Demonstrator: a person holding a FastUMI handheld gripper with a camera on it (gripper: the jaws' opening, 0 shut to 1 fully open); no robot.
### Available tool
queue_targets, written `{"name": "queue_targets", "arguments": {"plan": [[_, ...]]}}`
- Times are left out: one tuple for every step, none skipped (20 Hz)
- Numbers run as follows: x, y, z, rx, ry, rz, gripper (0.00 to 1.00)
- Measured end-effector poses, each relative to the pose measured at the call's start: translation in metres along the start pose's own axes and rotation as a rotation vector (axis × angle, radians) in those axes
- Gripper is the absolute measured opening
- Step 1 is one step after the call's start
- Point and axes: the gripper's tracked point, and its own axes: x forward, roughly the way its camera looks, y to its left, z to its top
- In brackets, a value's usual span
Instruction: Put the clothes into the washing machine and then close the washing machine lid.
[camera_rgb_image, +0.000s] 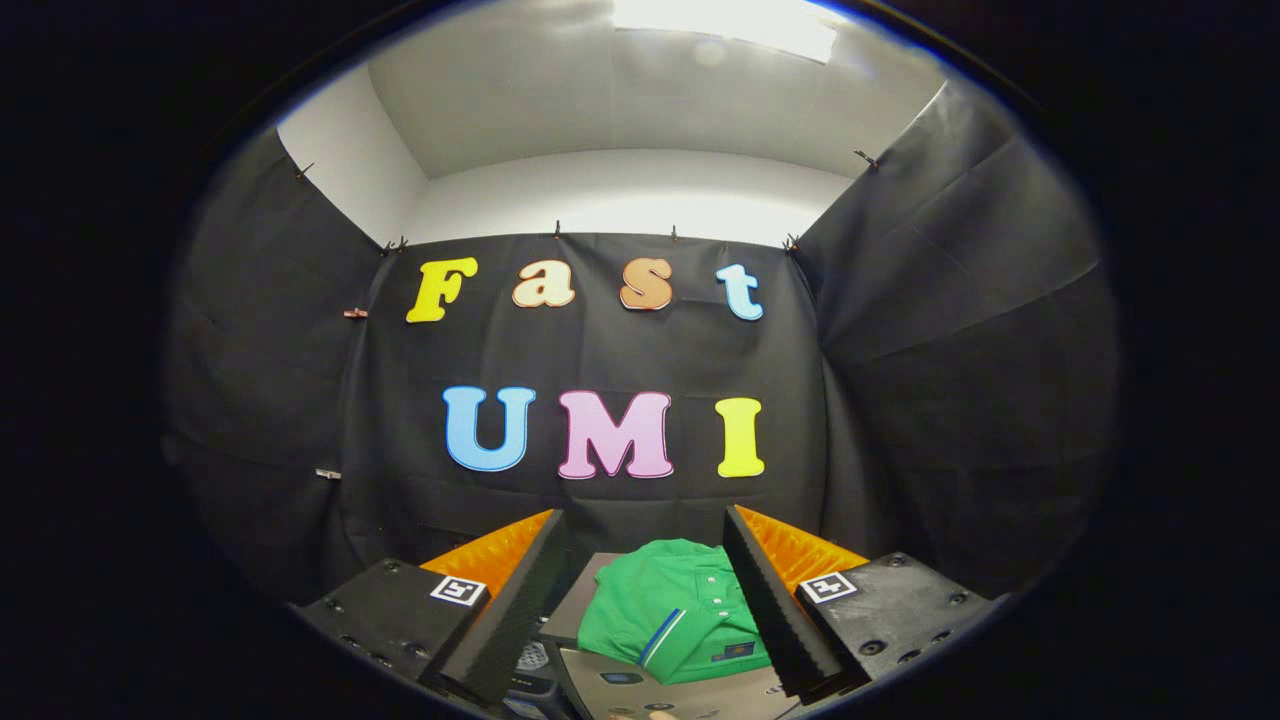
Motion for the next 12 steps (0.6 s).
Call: {"name": "queue_targets", "arguments": {"plan": [[0.004, -0.001, -0.002, 0.0, 0.005, -0.002, 0.98], [0.008, -0.002, -0.003, 0.001, 0.012, -0.004, 0.98], [0.013, -0.003, -0.004, 0.003, 0.018, -0.008, 0.98], [0.019, -0.005, -0.006, 0.004, 0.025, -0.013, 0.98], [0.026, -0.008, -0.007, 0.005, 0.032, -0.017, 0.98], [0.033, -0.01, -0.008, 0.007, 0.04, -0.02, 0.98], [0.04, -0.011, -0.01, 0.009, 0.047, -0.021, 0.98], [0.048, -0.013, -0.01, 0.012, 0.054, -0.02, 0.98], [0.055, -0.015, -0.01, 0.015, 0.062, -0.018, 0.98], [0.063, -0.018, -0.012, 0.015, 0.075, -0.017, 0.98], [0.072, -0.02, -0.015, 0.014, 0.092, -0.017, 0.98], [0.083, -0.022, -0.019, 0.014, 0.114, -0.018, 0.98]]}}
